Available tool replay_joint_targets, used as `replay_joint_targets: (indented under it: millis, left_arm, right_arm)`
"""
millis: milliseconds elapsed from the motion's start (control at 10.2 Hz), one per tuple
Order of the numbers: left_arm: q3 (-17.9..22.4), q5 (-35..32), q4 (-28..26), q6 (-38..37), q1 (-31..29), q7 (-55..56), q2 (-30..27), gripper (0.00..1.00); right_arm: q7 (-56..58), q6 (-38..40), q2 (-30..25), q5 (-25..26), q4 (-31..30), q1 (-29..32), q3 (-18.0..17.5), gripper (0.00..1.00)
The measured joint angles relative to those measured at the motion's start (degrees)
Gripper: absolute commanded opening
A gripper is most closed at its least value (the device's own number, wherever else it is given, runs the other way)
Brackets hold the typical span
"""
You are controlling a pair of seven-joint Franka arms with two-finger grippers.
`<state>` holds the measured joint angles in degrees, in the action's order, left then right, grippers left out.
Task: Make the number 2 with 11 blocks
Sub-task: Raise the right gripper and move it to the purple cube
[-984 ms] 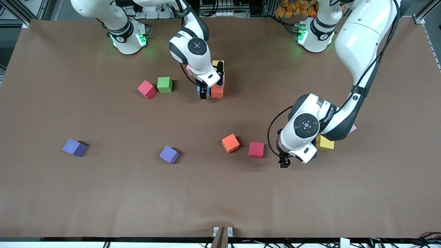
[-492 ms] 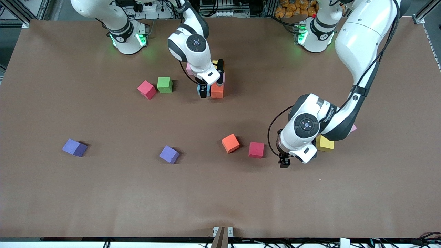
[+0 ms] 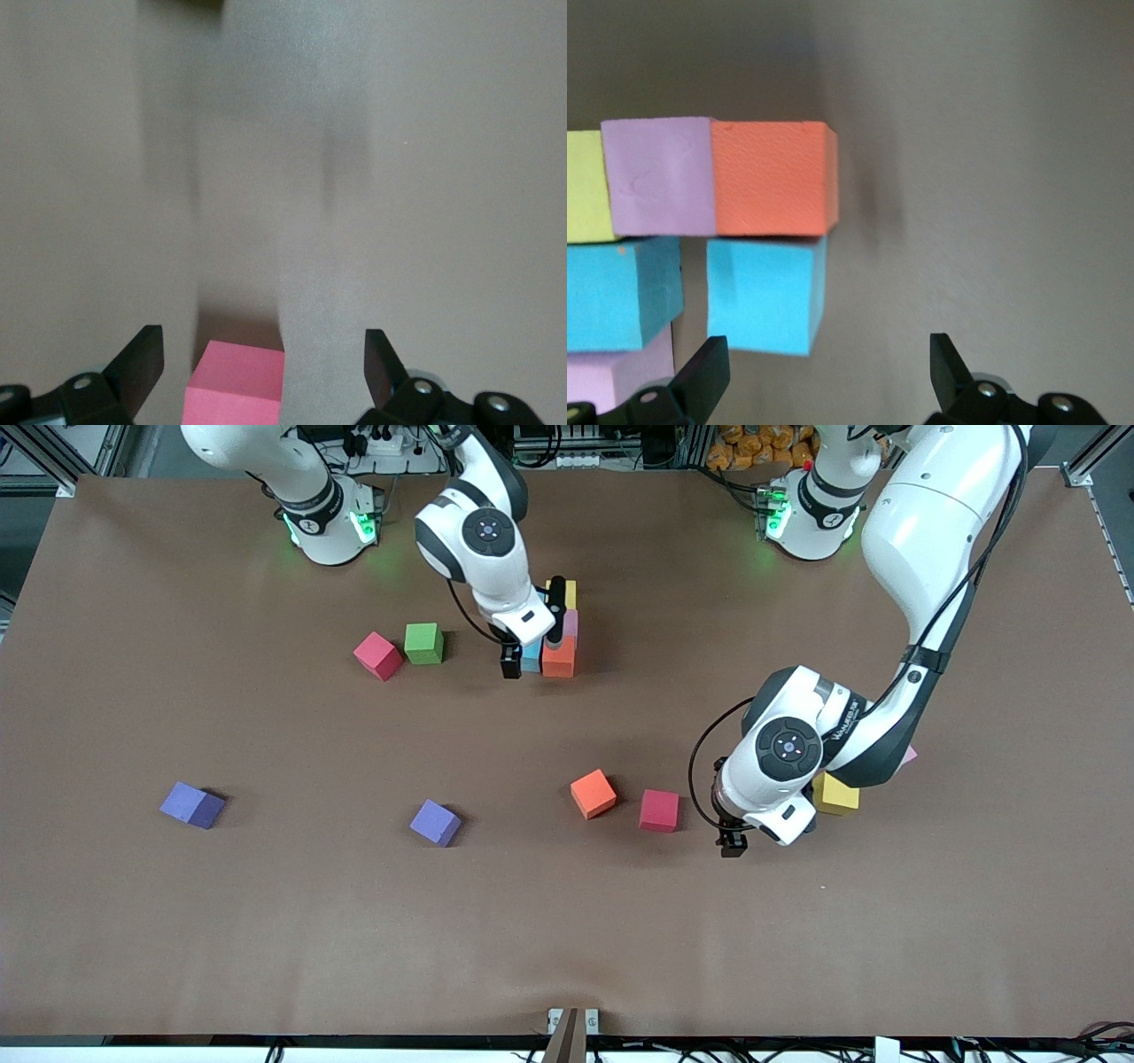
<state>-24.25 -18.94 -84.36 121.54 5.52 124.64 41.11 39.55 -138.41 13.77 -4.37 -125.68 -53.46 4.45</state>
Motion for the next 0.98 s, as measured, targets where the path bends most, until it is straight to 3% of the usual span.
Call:
replay_joint_targets:
  millis: [590, 984]
  left_arm:
    - [0.2, -1.9, 0.1, -1.7, -0.5, -8.8, -0.9, 1.00]
    - [0.2, -2.1, 0.2, -5.0, -1.2, -23.5, -3.5, 1.00]
  right_arm:
    - [-5.6, 1.0, -2.6, -0.2, 3.8, 15.9, 0.4, 1.00]
    - [-5.8, 0.9, 6.8, -0.2, 16.1, 24.5, 0.4, 1.00]
